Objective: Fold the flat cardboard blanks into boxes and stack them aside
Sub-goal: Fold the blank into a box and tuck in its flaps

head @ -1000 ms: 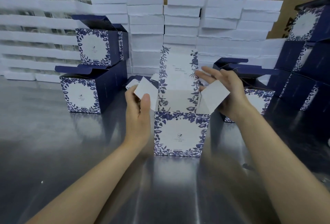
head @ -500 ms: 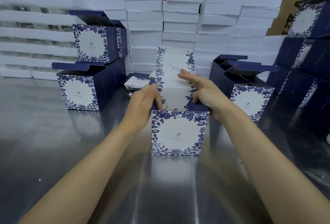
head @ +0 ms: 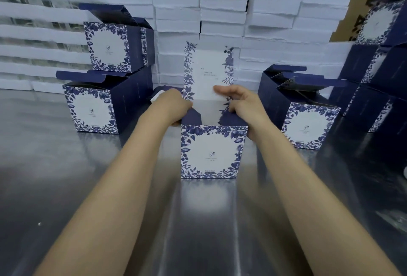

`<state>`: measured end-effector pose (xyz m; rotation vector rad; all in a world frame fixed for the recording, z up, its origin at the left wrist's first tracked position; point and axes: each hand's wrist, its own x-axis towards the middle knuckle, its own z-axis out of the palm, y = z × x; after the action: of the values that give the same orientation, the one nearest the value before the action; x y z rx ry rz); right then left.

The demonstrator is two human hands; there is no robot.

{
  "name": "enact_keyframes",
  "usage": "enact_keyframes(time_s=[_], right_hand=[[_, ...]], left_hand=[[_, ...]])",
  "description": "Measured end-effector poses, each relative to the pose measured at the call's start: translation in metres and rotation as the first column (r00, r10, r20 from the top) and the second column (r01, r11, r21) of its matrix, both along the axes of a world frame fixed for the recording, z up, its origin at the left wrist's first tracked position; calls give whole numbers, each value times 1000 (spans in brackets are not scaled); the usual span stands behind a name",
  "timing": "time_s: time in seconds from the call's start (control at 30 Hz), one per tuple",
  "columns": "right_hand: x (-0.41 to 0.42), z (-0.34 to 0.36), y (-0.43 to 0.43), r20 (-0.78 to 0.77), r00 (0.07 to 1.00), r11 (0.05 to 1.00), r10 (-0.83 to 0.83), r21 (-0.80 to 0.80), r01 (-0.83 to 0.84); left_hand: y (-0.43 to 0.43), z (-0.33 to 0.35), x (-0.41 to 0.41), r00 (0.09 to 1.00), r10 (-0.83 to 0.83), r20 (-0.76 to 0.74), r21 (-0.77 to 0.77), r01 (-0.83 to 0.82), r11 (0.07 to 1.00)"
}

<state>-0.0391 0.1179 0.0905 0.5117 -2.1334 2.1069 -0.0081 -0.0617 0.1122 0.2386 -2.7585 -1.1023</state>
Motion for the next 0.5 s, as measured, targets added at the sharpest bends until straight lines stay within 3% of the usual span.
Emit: enact_keyframes(time_s=[0.13, 0.3, 0.43, 0.5], right_hand=[[-3, -1, -2, -3, 996, 996, -89, 19, 89], [-4, 4, -1, -84, 994, 991, -67, 109, 76], [-2, 5, -1, -37, 993, 992, -111, 60, 113], [-2, 13, 6, -11, 989, 988, -149, 47, 149]], left_hand=[[1, -3, 2, 1000, -10, 29, 22, 10, 1000], [1, 0, -2, 1000, -7, 4, 94, 6, 996], [-4, 3, 3, 1000, -6, -31, 154, 10, 988], [-15, 9, 7, 1000, 15, -23, 85, -13, 996]])
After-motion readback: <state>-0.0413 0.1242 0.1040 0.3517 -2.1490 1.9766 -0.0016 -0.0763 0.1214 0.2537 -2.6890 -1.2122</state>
